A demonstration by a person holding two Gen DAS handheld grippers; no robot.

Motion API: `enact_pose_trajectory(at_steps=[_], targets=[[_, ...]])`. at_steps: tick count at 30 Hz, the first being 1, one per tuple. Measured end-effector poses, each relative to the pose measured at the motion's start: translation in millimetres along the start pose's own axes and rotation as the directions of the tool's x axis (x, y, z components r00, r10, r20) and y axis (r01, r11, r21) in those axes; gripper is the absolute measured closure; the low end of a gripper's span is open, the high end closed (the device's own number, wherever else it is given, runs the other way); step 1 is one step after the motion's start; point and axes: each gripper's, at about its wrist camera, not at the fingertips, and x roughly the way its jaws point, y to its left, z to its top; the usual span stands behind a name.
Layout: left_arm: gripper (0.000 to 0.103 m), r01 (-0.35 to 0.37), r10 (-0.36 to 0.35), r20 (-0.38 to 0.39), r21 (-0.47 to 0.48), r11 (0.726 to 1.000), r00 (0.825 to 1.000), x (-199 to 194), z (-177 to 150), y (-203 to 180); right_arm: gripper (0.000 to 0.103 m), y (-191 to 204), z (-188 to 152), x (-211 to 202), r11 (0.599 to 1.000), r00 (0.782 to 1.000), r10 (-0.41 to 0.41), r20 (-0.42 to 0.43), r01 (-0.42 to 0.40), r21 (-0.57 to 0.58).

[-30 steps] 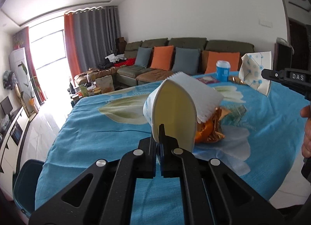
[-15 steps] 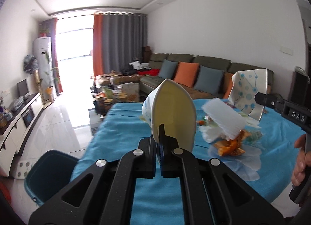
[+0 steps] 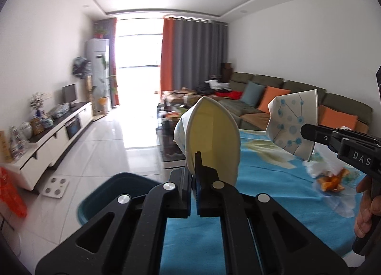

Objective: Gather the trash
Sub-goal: 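Carry both white paper cups over the teal bin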

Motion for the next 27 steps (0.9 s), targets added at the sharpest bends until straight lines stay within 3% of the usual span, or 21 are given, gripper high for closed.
enact_pose_trajectory(at_steps=[6, 13, 20, 27], targets=[[0.100, -0.104, 0.104, -0.016, -0.026, 0.994, 0.994, -6.6, -5.4, 46.9, 0.101, 35.6, 9.0, 27.3, 0.994, 0.994, 0.095, -0.045, -0.097, -0.051], [0.100, -0.198, 0.196, -0.051, -0.057, 0.978, 0.979, -8.2, -15.1, 97.6, 0.101, 79.6, 16.7, 68.1, 0.976, 0.972, 0.193, -0.134, -0.205, -0.079], [0.100, -0.236, 0.224, -0.121, -0.096, 0.967, 0.967, 5.3, -33.2, 126.4, 0.101, 115.7, 16.0, 117.3, 0.959, 0.931, 0.250, -0.266, -0.276, -0.066], [0.100, -0.241, 0.205, -0.232, -0.141, 0.960, 0.951, 47.9, -61.4, 142.9, 0.101, 141.7, 6.0, 157.9, 0.952, 0.893, 0.246, -0.376, -0.295, -0.077]])
